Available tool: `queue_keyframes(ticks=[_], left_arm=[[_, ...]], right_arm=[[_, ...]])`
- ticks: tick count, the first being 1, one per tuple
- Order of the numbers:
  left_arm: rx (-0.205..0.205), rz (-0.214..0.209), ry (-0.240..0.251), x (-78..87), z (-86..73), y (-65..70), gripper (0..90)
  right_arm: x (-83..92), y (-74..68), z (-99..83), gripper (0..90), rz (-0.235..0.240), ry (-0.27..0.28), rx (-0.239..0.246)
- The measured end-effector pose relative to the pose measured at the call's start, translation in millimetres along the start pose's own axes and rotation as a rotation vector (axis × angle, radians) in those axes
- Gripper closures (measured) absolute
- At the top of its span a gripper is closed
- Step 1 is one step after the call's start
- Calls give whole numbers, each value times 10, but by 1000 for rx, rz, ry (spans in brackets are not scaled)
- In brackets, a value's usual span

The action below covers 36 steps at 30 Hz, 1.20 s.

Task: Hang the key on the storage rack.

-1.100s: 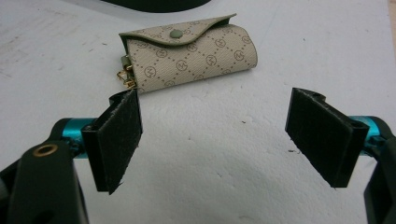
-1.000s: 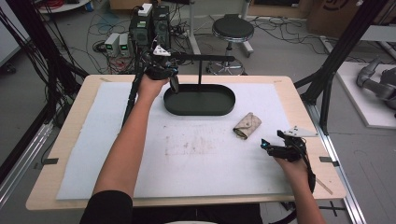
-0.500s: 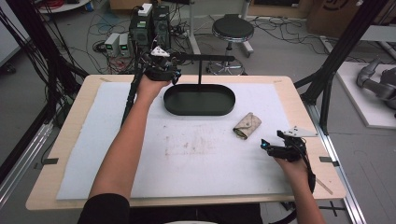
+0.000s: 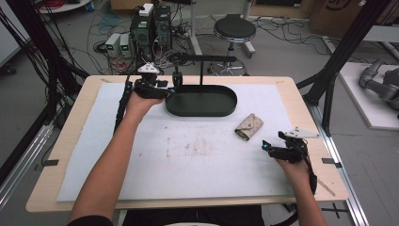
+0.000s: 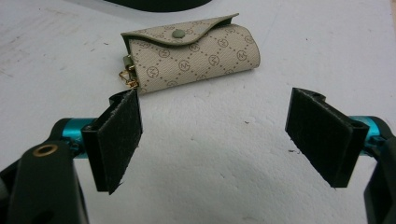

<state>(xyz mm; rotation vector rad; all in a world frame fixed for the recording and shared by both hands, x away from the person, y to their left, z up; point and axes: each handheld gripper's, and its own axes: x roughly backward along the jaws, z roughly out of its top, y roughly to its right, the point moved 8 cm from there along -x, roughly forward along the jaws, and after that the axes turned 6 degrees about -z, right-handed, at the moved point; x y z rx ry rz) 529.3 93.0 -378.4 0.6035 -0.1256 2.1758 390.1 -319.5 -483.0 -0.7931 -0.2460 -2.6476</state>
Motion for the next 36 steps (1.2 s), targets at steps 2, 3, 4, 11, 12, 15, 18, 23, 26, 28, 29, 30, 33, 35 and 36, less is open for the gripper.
queue_keyframes(ticks=[2, 3, 4, 11, 12, 15, 18, 23, 26, 28, 29, 30, 33, 35, 36], left_arm=[[15, -9, 16, 66, -78, 28, 438], [15, -15, 17, 100, -121, 42, 419], [18, -23, 19, 130, -164, 56, 402], [26, -53, 35, 312, -432, 213, 345], [27, -57, 48, 330, -462, 238, 345], [26, -70, 59, 349, -576, 340, 343], [18, -73, 63, 369, -687, 438, 319], [6, -92, 58, 398, -850, 590, 295], [-8, -95, 46, 423, -938, 650, 283], [-10, -95, 45, 446, -963, 672, 267], [-10, -96, 49, 463, -975, 688, 267], [-10, -100, 53, 480, -991, 705, 260], [-23, -98, 45, 519, -1085, 736, 236], [-16, -98, 30, 526, -1156, 733, 216], [-15, -99, 25, 535, -1182, 724, 216]], right_arm=[[-1, -7, 0, 190, 2, -3, -2], [-7, -8, 1, 190, 2, -2, 0], [-10, -11, 2, 190, 2, -3, 3], [-36, -32, 14, 190, 7, -4, 8], [-40, -36, 15, 190, 8, -5, 9], [-55, -52, 24, 190, 10, -5, 11], [-61, -64, 32, 190, 14, -3, 17], [-78, -74, 34, 190, 19, -5, 17], [-83, -74, 34, 190, 18, -7, 18], [-89, -78, 34, 190, 20, -9, 15], [-89, -78, 34, 190, 20, -9, 15], [-92, -78, 37, 190, 19, -8, 16], [-98, -81, 48, 190, 21, -6, 16], [-105, -67, 57, 190, 18, -1, 11], [-105, -67, 57, 190, 18, -1, 11]])
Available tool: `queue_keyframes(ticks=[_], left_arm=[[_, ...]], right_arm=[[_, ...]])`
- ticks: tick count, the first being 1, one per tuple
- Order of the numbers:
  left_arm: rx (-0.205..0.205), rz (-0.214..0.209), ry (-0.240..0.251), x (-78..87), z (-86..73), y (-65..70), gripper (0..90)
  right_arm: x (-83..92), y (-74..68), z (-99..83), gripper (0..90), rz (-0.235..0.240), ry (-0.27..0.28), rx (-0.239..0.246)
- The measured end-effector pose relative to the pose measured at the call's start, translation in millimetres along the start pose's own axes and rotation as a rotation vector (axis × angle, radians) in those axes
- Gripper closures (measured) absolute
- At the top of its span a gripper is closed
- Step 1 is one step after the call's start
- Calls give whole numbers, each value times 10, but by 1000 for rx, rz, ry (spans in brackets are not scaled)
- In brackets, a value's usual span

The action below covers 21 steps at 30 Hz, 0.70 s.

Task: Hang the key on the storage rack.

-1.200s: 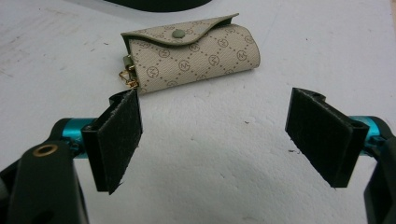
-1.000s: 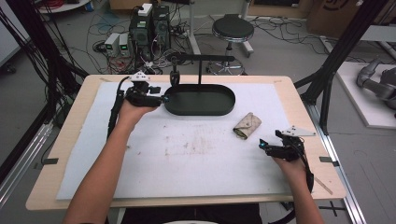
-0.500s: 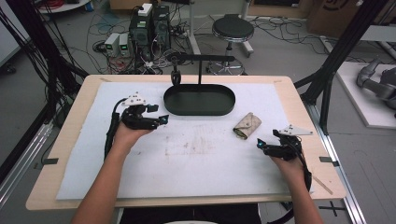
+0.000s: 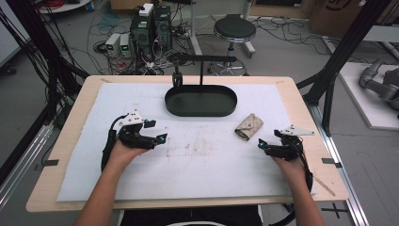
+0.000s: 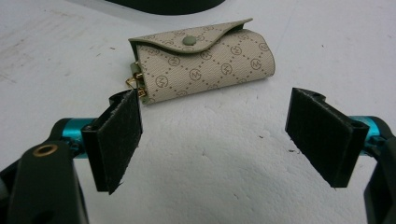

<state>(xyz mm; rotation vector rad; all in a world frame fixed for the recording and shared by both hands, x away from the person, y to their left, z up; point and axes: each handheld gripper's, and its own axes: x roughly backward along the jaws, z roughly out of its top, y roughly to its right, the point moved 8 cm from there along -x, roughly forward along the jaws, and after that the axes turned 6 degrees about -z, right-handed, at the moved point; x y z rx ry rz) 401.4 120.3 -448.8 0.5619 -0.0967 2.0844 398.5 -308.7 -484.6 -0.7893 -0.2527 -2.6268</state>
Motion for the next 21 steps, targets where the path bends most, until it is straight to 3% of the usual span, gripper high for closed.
queue_keyframes(ticks=[2, 21], left_arm=[[17, 9, 7, 21, -25, -19, 207], [-8, 43, 12, 76, 11, -31, 194]], right_arm=[[2, 8, -7, 190, -2, -5, -2], [-34, 44, -32, 190, -4, -14, -6]])
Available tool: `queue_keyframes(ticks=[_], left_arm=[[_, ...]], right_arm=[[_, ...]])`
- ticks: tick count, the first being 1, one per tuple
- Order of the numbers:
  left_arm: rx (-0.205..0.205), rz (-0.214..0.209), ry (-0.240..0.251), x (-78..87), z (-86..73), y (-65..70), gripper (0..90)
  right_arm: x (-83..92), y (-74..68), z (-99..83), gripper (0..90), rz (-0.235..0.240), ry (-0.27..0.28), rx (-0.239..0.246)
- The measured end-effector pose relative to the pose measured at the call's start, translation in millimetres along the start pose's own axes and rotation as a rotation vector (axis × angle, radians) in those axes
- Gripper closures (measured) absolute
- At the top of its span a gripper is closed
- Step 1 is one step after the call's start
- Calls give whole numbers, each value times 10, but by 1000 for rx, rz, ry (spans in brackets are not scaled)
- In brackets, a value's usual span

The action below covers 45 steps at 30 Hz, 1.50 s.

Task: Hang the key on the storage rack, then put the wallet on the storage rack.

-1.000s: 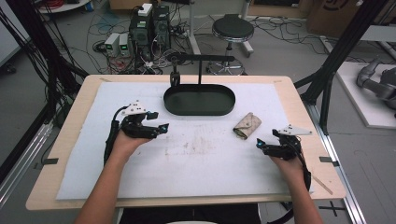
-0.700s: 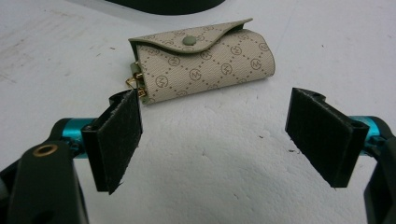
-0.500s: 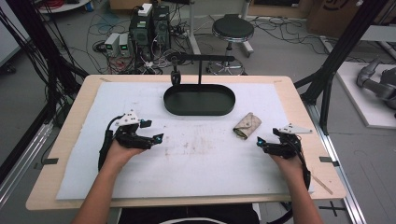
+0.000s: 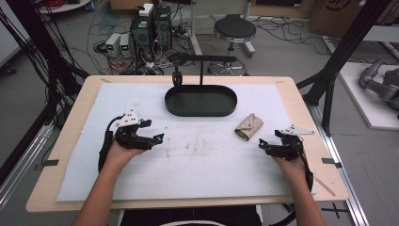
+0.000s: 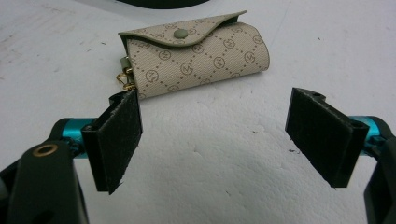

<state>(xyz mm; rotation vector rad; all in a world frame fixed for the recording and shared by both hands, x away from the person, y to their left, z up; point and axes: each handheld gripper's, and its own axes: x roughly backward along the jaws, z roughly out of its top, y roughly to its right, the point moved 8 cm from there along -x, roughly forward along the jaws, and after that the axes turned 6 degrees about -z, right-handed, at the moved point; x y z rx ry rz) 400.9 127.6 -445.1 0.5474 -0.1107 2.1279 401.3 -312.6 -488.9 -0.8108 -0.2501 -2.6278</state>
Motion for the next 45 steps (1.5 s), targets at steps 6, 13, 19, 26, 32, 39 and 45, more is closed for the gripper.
queue_keyframes(ticks=[6, 13, 19, 26, 32, 39, 45], left_arm=[[3, -2, -3, -11, -2, 2, 194], [8, -6, -5, -35, 19, 50, 194], [-2, -22, -14, -177, 93, 140, 194], [-4, -41, -37, -485, 191, 225, 193], [-26, -48, -47, -761, 328, 327, 183], [-44, -71, -65, -1138, 476, 476, 175], [-59, -89, -101, -1443, 579, 611, 174]], right_arm=[[12, -8, 8, 190, -5, 4, -5], [23, -23, -4, 190, -4, -3, 5], [51, -36, -34, 190, -1, -8, 3], [155, -10, -106, 190, -16, -7, -11], [222, 1, -143, 190, -22, -4, -17], [298, 40, -204, 190, -34, -2, -20], [340, 75, -239, 190, -37, -1, -29]])
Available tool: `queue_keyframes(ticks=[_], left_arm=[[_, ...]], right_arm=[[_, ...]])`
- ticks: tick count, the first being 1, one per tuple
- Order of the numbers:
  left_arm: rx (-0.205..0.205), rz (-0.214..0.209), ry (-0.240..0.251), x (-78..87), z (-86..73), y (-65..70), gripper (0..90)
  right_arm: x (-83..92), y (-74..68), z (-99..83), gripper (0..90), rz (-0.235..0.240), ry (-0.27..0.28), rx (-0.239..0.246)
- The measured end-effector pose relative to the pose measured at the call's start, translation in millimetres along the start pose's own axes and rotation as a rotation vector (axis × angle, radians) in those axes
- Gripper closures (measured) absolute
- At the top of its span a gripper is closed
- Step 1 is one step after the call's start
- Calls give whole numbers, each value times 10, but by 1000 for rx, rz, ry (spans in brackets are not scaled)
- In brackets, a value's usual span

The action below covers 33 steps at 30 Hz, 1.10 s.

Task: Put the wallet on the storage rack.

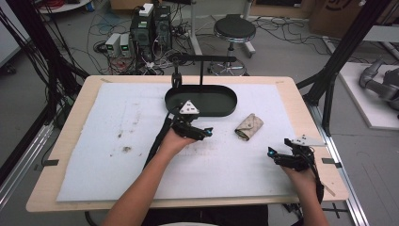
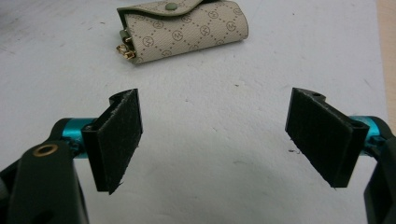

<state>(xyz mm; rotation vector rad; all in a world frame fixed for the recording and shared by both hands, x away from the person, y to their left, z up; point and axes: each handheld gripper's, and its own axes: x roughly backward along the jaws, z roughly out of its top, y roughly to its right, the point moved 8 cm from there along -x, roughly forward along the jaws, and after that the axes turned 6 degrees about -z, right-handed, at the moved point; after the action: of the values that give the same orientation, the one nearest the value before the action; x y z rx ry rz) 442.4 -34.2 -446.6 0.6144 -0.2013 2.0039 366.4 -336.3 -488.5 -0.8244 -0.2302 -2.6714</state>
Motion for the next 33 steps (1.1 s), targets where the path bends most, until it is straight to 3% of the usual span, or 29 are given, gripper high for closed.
queue_keyframes(ticks=[4, 13, 18, 24, 33], left_arm=[[-21, -9, -16, -178, 90, 63, 174], [-20, -52, -56, -572, 264, 193, 167], [-30, -57, -80, -804, 299, 248, 167], [-10, -83, -106, -1067, 265, 318, 165], [-5, -116, -124, -1346, 304, 431, 163]], right_arm=[[13, 8, -10, 190, 2, 1, -5], [20, 9, -1, 190, 9, 10, -10], [37, 32, -5, 190, 2, 12, -13], [41, 41, -14, 190, 2, 11, -14], [54, 69, -27, 190, -6, 12, -17]])
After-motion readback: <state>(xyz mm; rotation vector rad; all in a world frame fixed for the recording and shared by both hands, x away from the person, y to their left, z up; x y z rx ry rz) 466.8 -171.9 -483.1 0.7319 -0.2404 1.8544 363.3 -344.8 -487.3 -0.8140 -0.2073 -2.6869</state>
